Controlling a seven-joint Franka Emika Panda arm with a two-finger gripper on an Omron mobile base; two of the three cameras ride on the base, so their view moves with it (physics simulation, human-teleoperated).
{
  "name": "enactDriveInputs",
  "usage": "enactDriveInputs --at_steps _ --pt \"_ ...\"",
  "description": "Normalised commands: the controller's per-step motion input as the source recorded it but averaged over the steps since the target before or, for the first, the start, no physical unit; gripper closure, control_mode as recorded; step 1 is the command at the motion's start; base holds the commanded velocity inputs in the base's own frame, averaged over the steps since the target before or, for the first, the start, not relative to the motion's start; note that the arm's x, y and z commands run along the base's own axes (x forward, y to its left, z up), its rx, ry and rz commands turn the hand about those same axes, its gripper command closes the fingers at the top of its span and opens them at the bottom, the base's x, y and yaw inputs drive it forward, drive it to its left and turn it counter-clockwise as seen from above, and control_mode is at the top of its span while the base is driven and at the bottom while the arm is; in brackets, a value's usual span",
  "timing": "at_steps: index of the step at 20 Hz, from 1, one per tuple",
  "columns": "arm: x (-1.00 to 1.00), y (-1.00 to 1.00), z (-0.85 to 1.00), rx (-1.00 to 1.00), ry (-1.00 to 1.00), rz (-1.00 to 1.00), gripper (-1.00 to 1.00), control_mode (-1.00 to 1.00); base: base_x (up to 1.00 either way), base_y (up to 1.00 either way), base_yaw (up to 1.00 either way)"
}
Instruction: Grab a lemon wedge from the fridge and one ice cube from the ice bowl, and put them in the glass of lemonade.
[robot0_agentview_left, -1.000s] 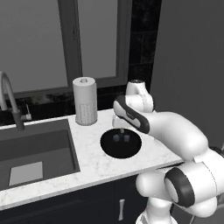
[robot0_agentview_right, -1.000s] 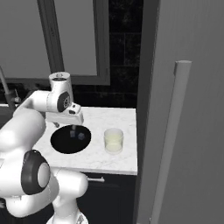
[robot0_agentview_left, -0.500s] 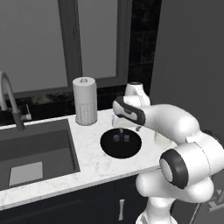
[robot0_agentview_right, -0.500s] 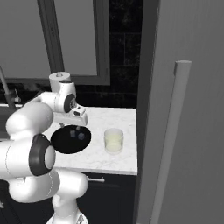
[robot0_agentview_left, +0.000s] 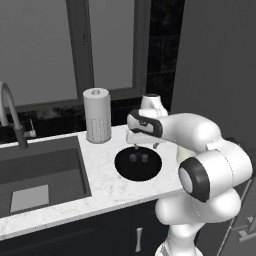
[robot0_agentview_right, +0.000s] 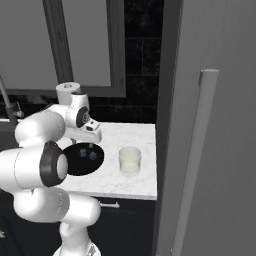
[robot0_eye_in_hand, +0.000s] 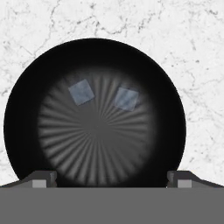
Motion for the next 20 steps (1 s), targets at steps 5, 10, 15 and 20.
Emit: enactDriveInputs --at_steps 5,10,15,20 --pt "0.16 0.01 -0.12 0.0 -0.01 -0.02 -1.0 -1.0 0.0 0.0 0.0" --pt "0.02 0.03 -0.01 0.0 -0.03 -0.03 -1.0 -1.0 0.0 0.0 0.0" --pt "0.01 -0.03 -0.21 0.0 -0.03 0.0 -1.0 -1.0 0.0 0.0 0.0" --pt "0.14 0.1 -0.18 0.0 -0.09 0.02 -1.0 -1.0 0.0 0.0 0.0"
